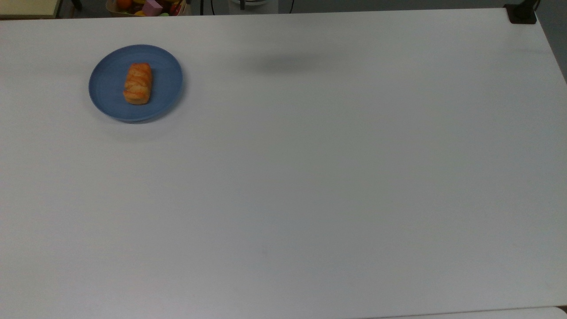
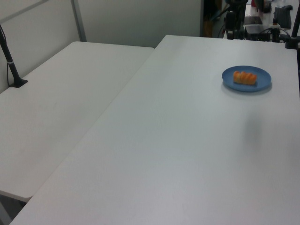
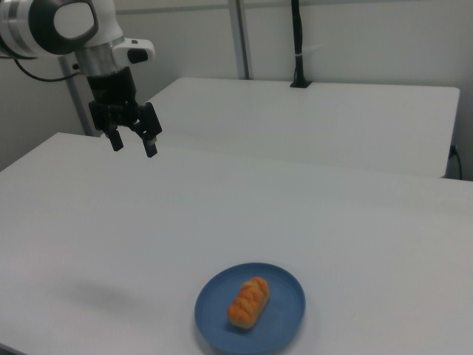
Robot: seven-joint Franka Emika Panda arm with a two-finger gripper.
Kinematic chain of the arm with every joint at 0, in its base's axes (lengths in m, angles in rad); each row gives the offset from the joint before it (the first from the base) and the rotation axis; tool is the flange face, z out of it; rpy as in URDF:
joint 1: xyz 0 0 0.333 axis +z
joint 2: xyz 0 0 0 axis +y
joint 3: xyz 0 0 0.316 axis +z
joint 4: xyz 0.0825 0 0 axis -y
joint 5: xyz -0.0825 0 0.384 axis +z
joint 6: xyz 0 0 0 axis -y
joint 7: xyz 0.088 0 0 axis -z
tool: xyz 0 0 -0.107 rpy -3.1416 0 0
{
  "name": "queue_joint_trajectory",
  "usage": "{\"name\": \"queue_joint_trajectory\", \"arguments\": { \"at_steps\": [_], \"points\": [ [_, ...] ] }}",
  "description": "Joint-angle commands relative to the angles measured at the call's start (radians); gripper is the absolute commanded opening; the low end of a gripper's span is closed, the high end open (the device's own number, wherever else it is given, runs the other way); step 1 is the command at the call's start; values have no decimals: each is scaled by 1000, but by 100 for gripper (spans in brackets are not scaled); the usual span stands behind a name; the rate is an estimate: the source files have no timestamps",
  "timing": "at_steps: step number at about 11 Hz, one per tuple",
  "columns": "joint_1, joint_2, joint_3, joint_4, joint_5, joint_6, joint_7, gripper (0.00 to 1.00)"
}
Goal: Put the bread on the table
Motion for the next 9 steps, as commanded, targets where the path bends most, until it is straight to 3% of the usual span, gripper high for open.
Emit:
{"name": "queue_joint_trajectory", "arguments": {
  "at_steps": [1, 6, 9],
  "points": [
    [7, -11, -1, -6, -6, -10, 11, 100],
    [1, -6, -4, -5, -10, -12, -26, 100],
    [-79, 2, -6, -4, -17, 2, -163, 100]
  ]
}}
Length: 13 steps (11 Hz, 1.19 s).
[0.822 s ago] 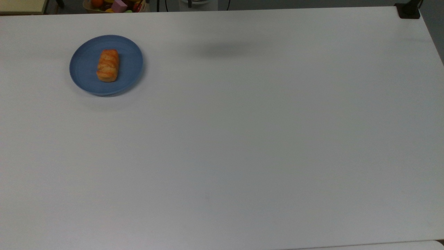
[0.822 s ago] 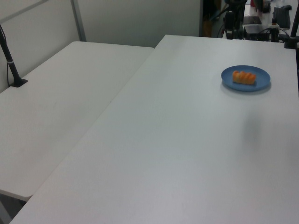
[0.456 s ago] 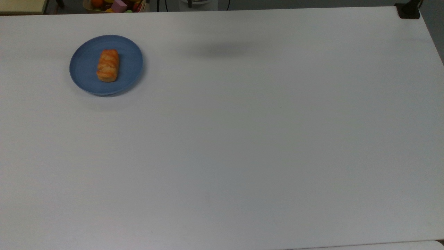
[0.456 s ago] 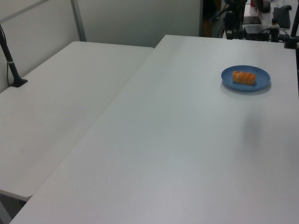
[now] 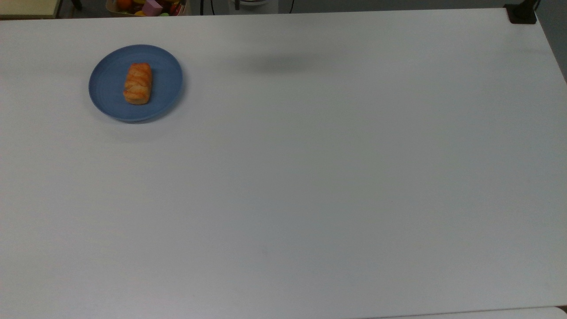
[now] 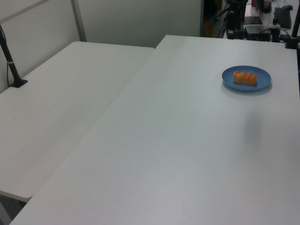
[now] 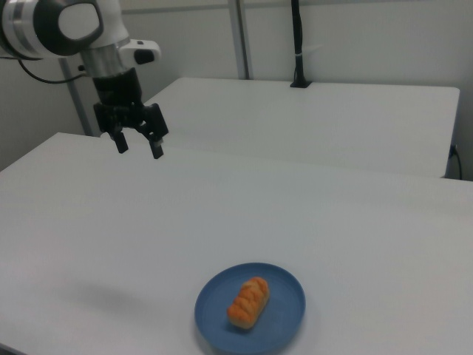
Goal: Put the bread on the table
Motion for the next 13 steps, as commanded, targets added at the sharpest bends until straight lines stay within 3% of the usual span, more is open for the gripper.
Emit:
{"name": "queue_joint_trajectory", "arguments": {
  "at_steps": [1, 3, 6, 8, 13],
  "points": [
    [-90, -1, -6, -9, -13, 9, -141, 100],
    [-167, 2, -6, -38, -15, 34, -187, 100],
    [-274, 23, -6, -154, -22, 173, -236, 100],
    [-310, 48, -8, -237, -67, 259, -281, 100],
    [-371, 72, -8, -498, -67, 579, -349, 100]
  ]
}}
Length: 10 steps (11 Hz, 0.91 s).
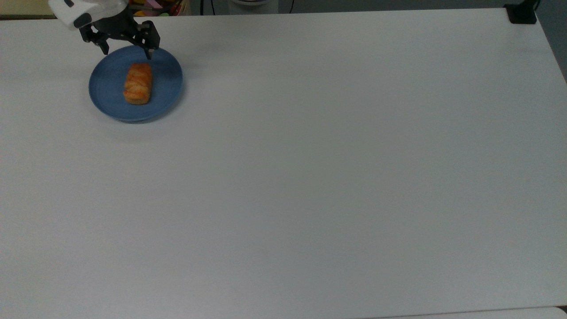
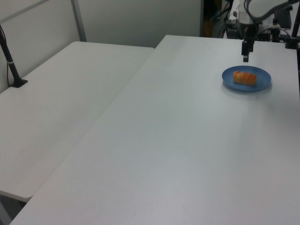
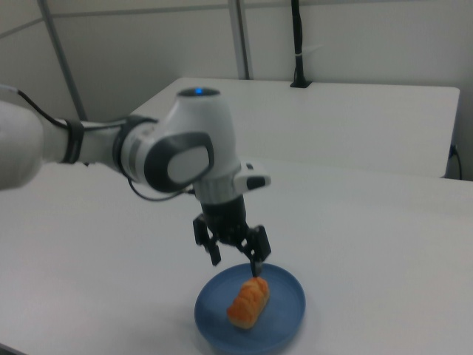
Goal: Put the bread on the table
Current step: 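Move the open gripper down over the orange bread roll on the blue plate, then close the gripper on the bread roll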
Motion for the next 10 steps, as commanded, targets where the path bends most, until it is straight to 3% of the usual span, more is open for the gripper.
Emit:
{"name": "queue_joint_trajectory", "arguments": {
  "at_steps": [1, 3, 5, 6, 8, 10],
  "points": [
    [-18, 11, 6, -146, -15, 199, -39, 100],
    [-25, 63, 6, -153, -9, 268, -38, 100],
    [-26, 102, 6, -153, 1, 306, -36, 88],
    [-26, 111, 6, -153, 4, 325, -33, 80],
    [-26, 110, 6, -149, 10, 330, -27, 51],
    [-26, 108, 6, -148, 10, 322, -25, 30]
  ]
}}
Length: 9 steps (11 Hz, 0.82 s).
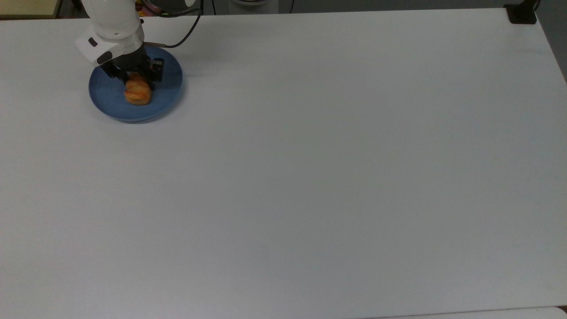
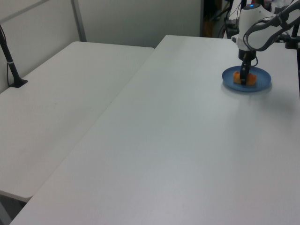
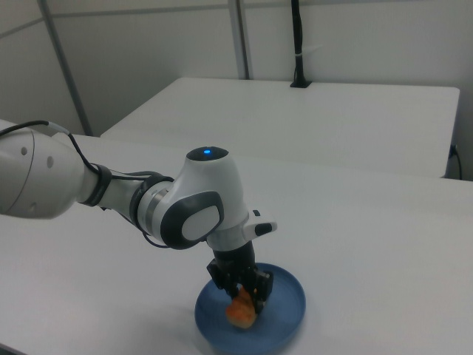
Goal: Put the bread on the table
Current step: 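Close the gripper on the bread roll, then lift the bread roll up off the blue plate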
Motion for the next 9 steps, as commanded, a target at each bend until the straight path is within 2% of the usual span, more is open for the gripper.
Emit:
{"name": "queue_joint_trajectory", "arguments": {
  "at_steps": [1, 3, 6, 9],
  "points": [
    [-8, -20, 6, -7, 9, 5, -6, 27],
    [-8, -42, 6, 24, 9, -70, -6, 26],
    [-2, -109, 7, 130, 9, -259, -9, 26],
    [1, -132, 7, 319, 9, -490, -17, 26]
  ]
}}
